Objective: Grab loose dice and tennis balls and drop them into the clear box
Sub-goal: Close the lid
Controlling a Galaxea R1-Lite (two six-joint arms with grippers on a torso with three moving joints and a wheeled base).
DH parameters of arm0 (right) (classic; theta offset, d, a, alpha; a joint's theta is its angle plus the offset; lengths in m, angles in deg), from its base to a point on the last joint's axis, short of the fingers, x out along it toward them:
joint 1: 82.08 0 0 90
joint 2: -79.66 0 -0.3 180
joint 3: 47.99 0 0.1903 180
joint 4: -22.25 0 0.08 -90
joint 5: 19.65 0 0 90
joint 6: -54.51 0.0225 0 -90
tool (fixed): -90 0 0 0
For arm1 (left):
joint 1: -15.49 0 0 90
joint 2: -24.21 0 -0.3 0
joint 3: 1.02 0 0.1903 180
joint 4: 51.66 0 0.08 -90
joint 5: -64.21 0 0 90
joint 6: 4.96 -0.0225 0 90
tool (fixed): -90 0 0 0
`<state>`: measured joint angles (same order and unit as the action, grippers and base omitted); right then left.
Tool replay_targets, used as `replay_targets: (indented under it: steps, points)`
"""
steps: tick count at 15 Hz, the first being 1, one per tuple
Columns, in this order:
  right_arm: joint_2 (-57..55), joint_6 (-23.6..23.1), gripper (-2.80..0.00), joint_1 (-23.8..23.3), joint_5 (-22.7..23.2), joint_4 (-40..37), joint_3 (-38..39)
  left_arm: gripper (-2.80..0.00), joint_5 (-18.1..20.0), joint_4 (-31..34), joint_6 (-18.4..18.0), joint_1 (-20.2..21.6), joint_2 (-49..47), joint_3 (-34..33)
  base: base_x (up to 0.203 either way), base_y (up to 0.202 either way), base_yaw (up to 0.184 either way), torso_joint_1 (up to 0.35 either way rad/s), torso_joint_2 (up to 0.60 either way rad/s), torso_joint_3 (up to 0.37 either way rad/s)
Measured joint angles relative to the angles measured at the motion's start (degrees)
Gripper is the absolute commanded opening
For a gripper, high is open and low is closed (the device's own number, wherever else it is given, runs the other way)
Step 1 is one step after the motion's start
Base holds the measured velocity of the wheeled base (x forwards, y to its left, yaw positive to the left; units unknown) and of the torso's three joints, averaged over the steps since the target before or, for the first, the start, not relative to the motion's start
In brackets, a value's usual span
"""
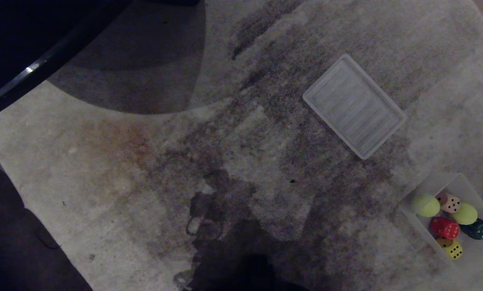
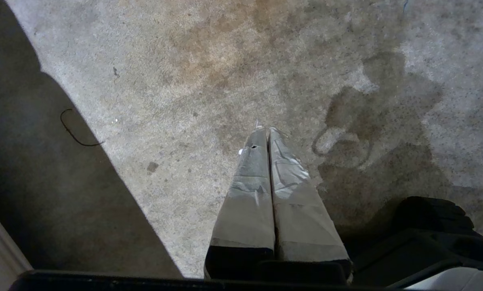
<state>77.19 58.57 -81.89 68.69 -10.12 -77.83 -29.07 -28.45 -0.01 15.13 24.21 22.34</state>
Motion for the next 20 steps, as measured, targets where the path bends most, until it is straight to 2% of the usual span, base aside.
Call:
replay_targets:
  steps: [3,6,8,11,14,16,18,19,20]
  points:
    - [-10.1,2.36,-2.8,-0.14,-0.6,-1.01,-6.9,-2.8,-0.03,0.02,0.01,0.02,0.0,0.0,0.0,0.0,0.0,0.0,0.0,0.0]
    - [-26.04,4.77,-2.8,-0.6,-0.99,3.72,-14.43,-2.8,-0.02,0.0,0.01,0.04,0.0,0.0,0.0,0.0,0.0,0.0,0.0,0.0]
    - [-38.39,6.66,-2.8,-0.95,-2.22,10.69,-17.35,-2.8,0.0,0.0,0.0,0.0,0.0,0.0,0.0,0.0,0.0,0.0,0.0,0.0]
    - [-57.6,9.94,-2.8,-1.19,-4.87,25.85,-19.87,-2.8,0.0,0.02,0.0,0.0,0.0,0.0,0.0,0.0,0.0,0.0,0.0,0.0]
    - [-74.43,17.71,-2.8,-1.33,-6.8,39.19,-25.49,-2.8,0.0,0.0,0.01,0.0,0.0,0.0,0.0,0.0,0.0,0.0,0.0,0.0]
    - [-83.42,24.69,-2.8,-1.25,-7.44,43.06,-30.59,-2.8,-0.01,0.0,0.01,0.0,0.0,0.0,0.0,0.0,0.0,0.0,0.0,0.0]
    - [-90.4,28.88,-2.8,-1.22,-7.77,44.16,-34.44,-2.8,0.0,0.01,0.01,0.0,0.0,0.0,0.0,0.0,0.0,0.0,0.0,0.0]
    - [-93.47,30.77,0.0,-1.08,-7.74,44.42,-36.35,-2.8,-0.01,0.01,0.01,0.0,0.0,0.0,0.0,0.0,0.0,0.0,0.0,0.0]
    - [-95.9,32.91,0.0,-0.81,-7.58,44.58,-38.1,-2.8,0.0,0.0,0.02,0.0,0.0,0.0,0.0,0.0,0.0,0.0,0.0,0.0]
